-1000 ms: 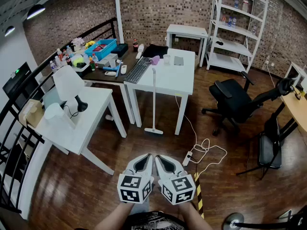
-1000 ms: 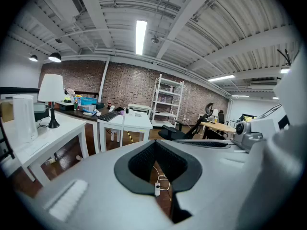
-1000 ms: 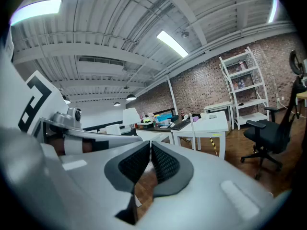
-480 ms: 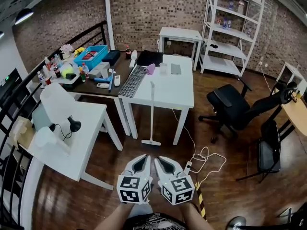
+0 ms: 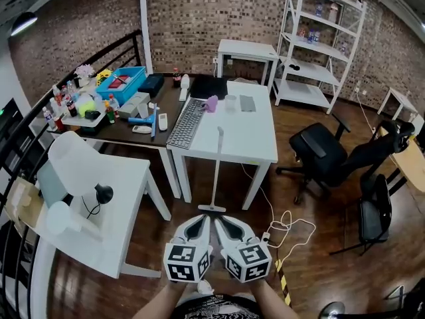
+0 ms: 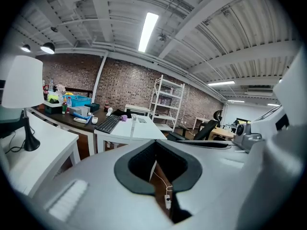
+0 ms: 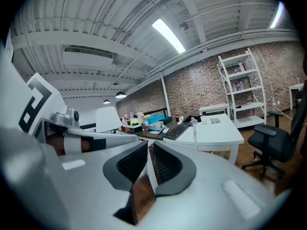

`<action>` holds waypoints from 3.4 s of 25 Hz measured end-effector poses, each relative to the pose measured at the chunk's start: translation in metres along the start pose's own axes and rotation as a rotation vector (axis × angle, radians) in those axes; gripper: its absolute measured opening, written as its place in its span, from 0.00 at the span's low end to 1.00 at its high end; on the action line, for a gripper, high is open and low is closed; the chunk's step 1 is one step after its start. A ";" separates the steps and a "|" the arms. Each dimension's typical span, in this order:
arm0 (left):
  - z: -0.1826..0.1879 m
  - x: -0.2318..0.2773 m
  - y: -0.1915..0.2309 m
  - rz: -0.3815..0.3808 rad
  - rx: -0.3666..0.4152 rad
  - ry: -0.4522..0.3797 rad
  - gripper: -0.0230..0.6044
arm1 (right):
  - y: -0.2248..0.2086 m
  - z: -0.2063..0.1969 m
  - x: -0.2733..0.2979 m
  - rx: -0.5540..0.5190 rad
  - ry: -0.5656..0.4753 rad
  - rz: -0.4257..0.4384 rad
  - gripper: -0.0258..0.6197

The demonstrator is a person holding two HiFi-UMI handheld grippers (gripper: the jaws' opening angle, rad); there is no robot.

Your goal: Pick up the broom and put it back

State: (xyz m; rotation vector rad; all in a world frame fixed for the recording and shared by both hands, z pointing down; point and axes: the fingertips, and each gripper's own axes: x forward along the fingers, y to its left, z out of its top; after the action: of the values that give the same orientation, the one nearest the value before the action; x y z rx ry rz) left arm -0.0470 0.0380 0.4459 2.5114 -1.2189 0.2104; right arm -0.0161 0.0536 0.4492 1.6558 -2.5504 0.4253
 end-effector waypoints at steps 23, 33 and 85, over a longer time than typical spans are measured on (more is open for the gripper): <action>0.021 0.091 0.076 0.007 -0.022 0.006 0.05 | -0.059 0.021 0.116 0.007 -0.015 -0.015 0.10; 0.045 0.177 0.101 -0.002 -0.036 0.011 0.06 | -0.133 0.039 0.188 0.008 -0.001 -0.031 0.15; 0.056 0.316 0.153 0.083 -0.017 0.082 0.06 | -0.287 -0.005 0.367 -0.050 0.116 -0.079 0.19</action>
State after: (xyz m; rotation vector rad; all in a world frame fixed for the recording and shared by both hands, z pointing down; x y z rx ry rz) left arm 0.0284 -0.3025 0.5176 2.4153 -1.2881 0.3185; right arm 0.0904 -0.3791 0.5856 1.6563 -2.3845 0.4342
